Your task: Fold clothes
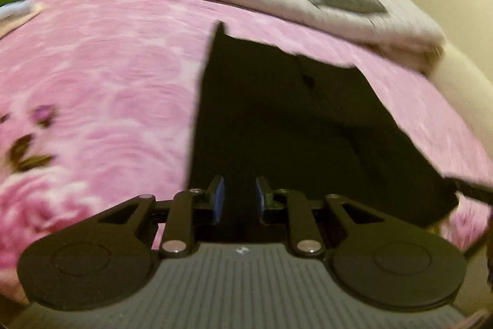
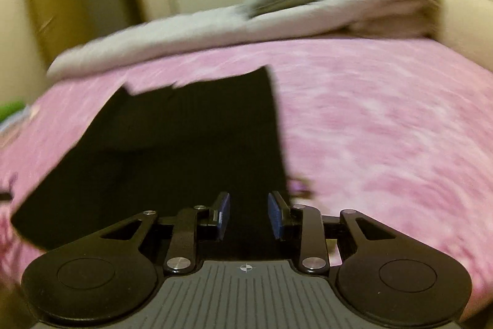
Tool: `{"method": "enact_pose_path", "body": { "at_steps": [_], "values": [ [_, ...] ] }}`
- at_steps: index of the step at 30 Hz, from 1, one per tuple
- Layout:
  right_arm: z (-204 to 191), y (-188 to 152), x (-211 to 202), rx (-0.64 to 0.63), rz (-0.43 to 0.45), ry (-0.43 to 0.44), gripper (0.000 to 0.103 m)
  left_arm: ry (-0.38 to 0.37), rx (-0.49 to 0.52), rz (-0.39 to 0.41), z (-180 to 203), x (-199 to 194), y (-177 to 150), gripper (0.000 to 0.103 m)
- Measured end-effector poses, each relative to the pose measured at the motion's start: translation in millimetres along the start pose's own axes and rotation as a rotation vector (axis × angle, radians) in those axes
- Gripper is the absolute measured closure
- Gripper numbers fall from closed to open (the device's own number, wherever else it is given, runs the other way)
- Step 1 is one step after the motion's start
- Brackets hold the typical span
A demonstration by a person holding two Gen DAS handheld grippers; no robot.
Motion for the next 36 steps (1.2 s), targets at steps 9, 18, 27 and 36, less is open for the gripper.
{"method": "enact_pose_path", "body": {
  "at_steps": [9,18,27,36],
  "values": [
    [-2.8,25.8,28.3,-0.046,-0.068,-0.024,0.072,0.034,0.04,-0.014,-9.2,31.4,36.5,0.09],
    [-22.1,61.0,108.4,-0.136,-0.044,-0.01,0.072,0.013,0.071,-0.023,-8.8,108.1,67.7,0.09],
    [2.0,59.1,104.9,-0.012,-0.079,-0.04,0.072,0.045,0.072,-0.044,-11.4,94.6,59.8,0.089],
    [-0.7,0.1,10.4,0.01,-0.039,-0.079,0.072,0.07,0.029,-0.1,16.6,29.3,-7.2,0.088]
  ]
}}
Point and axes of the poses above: each gripper's, at about its wrist camera, not at the fingertips, and x roughly the way its jaws point, z to its right, y to its top, the point moved 2 cm from there along x, roughly the way its jaws point, and after that the axes turned 14 degrees about x, right-handed, at the moved point
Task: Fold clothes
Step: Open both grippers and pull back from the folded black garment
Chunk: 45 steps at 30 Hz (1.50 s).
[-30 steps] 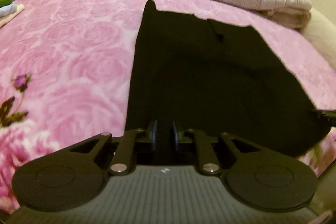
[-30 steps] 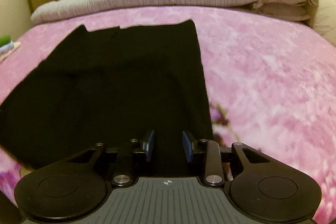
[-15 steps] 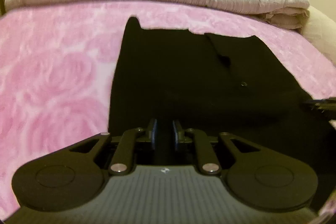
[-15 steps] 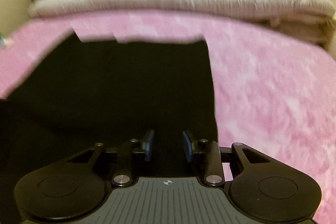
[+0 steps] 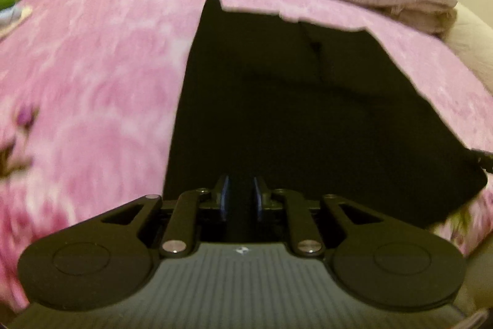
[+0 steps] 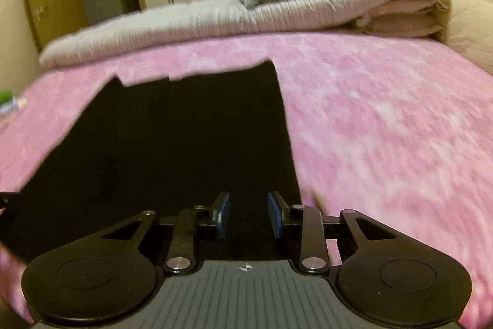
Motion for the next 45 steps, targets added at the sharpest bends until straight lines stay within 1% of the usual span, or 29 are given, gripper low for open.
{"method": "enact_pose_path", "body": {
  "at_steps": [1,2,4,5,6,8,10,12,16,17,21,23,26,30,35,41,45],
  "values": [
    [2.3,-10.1,2.9,-0.011,-0.036,-0.027,0.072,0.015,-0.002,0.005,2.1,-5.2,-3.2,0.088],
    [3.2,-18.8,2.0,-0.027,-0.045,-0.034,0.072,0.026,-0.003,-0.005,5.2,-11.4,-3.7,0.089],
    [-2.6,-23.8,-8.8,-0.05,-0.049,-0.053,0.072,0.045,-0.008,-0.022,11.3,-24.4,-4.3,0.089],
    [-6.5,-22.9,-16.9,-0.036,-0.056,-0.056,0.072,0.049,-0.015,-0.024,14.3,-32.6,-3.4,0.089],
    [-10.0,-21.6,-26.2,-0.012,-0.058,-0.052,0.071,0.052,-0.018,-0.025,17.7,-40.2,-3.0,0.089],
    [-19.6,-22.7,-47.2,0.019,-0.043,-0.002,0.071,0.062,-0.019,-0.027,25.7,-54.7,-4.5,0.088],
    [-32.4,-27.9,-63.5,0.002,-0.034,0.019,0.071,0.072,-0.019,-0.03,34.3,-68.3,-7.6,0.086],
    [-37.5,-36.2,-72.4,0.002,-0.049,0.01,0.071,0.072,-0.018,-0.04,42.3,-77.6,-12.3,0.086],
    [-42.6,-51.2,-87.7,0.024,-0.081,-0.015,0.07,0.09,-0.008,-0.05,55.6,-97.7,-21.6,0.081],
    [-41.8,-52.1,-91.9,0.034,-0.078,-0.023,0.07,0.095,-0.005,-0.047,58.4,-103.2,-23.4,0.078],
    [-39.4,-51.1,-111.7,0.059,-0.04,-0.042,0.069,0.102,0.005,-0.011,65.6,-124.9,-26.5,0.075],
    [-40.2,-50.3,-122.3,0.062,-0.015,-0.039,0.068,0.11,0.01,0.006,68.5,-135.0,-27.9,0.073],
    [-44.0,-50.9,-134.6,0.058,0.007,-0.026,0.065,0.118,0.014,0.024,69.7,-146.4,-30.0,0.073],
    [-50.5,-52.3,-142.9,0.05,0.013,-0.004,0.063,0.123,0.012,0.037,69.1,-156.4,-34.2,0.072],
    [-57.2,-52.6,-146.9,0.033,0.019,0.012,0.062,0.122,0.006,0.042,66.6,-158.8,-36.6,0.072],
    [-56.8,-52.6,-143.3,0.034,0.013,0.008,0.061,0.104,-0.002,0.037,64.3,-153.1,-38.0,0.071],
    [-54.4,-52.4,-136.4,0.034,-0.002,-0.006,0.061,0.082,-0.031,0.021,59.6,-143.0,-40.5,0.071]
  ]
}}
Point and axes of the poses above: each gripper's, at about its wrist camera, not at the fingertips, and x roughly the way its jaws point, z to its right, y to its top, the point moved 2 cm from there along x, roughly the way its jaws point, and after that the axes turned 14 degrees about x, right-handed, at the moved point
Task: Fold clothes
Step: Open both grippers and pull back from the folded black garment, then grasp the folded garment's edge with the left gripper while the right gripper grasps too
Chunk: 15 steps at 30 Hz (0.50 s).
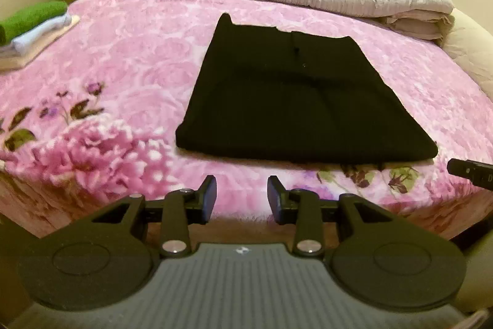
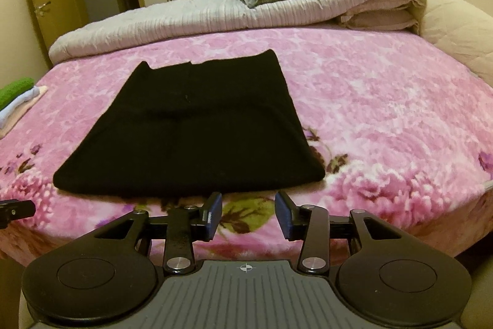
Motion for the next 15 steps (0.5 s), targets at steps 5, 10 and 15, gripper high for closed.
{"method": "enact_pose_path", "body": {
  "at_steps": [5,10,15],
  "values": [
    [3.0,1.7,12.6,-0.002,-0.019,-0.017,0.061,-0.052,-0.057,-0.023,-7.5,17.3,-4.2,0.071],
    [18.1,3.0,34.0,0.081,-0.069,0.015,0.061,-0.193,-0.229,-0.016,-28.7,38.8,-11.5,0.068],
    [66.4,4.3,65.1,0.434,-0.163,0.162,0.059,-0.282,-0.424,-0.007,-52.7,61.1,-16.6,0.06]
  ]
}}
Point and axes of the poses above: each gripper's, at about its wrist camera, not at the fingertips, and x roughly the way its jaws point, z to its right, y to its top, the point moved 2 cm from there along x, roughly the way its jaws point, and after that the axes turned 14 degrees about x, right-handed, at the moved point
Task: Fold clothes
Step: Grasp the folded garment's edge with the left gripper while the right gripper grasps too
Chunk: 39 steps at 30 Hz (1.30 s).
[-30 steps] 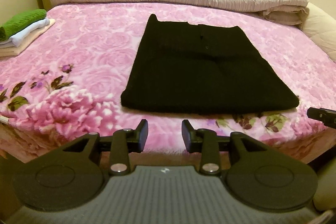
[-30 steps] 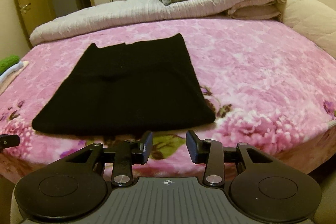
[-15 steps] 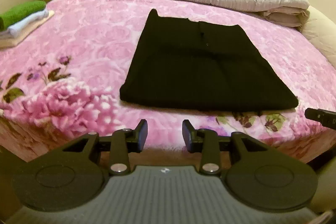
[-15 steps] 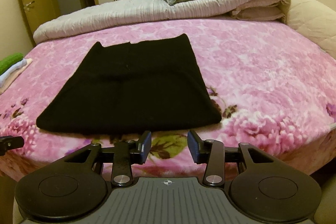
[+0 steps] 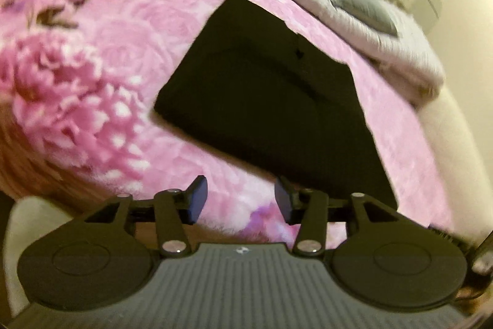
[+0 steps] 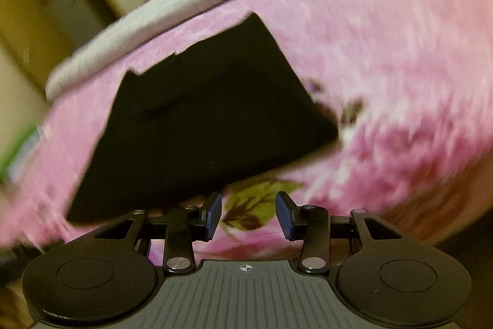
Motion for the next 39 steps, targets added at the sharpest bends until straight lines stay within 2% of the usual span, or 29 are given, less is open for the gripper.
{"method": "enact_pose_path", "body": {
  "at_steps": [1,3,7,12,15,19,21,23,26,33,34,35,39],
  "values": [
    [11.3,5.2,4.7,0.08,-0.018,0.026,0.057,-0.007,-0.036,0.005,-5.5,3.5,1.8,0.058],
    [32.2,14.6,13.4,0.231,-0.045,0.068,0.045,-0.004,-0.102,0.015,-16.5,12.7,6.4,0.057],
    [55.5,28.2,26.1,0.379,-0.047,0.108,0.04,0.009,-0.21,0.021,-35.7,32.7,14.4,0.055],
    [63.6,45.8,41.0,0.445,-0.037,0.123,0.039,0.011,-0.256,0.048,-47.3,54.9,25.4,0.053],
    [63.0,54.7,45.8,0.451,-0.018,0.135,0.039,-0.007,-0.26,0.065,-47.3,63.9,31.7,0.041],
    [55.0,66.2,55.7,0.424,0.004,0.121,0.039,-0.011,-0.232,0.085,-45.1,71.7,37.0,0.039],
    [50.4,70.3,61.0,0.401,0.03,0.117,0.044,-0.024,-0.231,0.103,-47.1,73.7,38.4,0.042],
    [51.2,72.9,67.8,0.398,0.061,0.116,0.053,-0.029,-0.229,0.12,-50.5,75.6,39.4,0.062],
    [56.2,73.8,74.0,0.407,0.089,0.14,0.063,-0.048,-0.227,0.145,-59.3,78.5,37.3,0.079],
    [65.1,71.8,72.7,0.404,0.104,0.176,0.071,-0.093,-0.239,0.171,-68.7,83.1,35.4,0.081],
    [64.5,72.6,72.6,0.402,0.101,0.171,0.071,-0.095,-0.225,0.168,-69.0,83.7,37.5,0.088],
    [63.4,73.3,72.4,0.397,0.097,0.166,0.072,-0.096,-0.213,0.163,-69.2,84.3,39.4,0.09],
    [60.1,76.3,72.0,0.364,0.082,0.15,0.076,-0.104,-0.2,0.139,-70.6,87.8,43.3,0.089]
  ]
}}
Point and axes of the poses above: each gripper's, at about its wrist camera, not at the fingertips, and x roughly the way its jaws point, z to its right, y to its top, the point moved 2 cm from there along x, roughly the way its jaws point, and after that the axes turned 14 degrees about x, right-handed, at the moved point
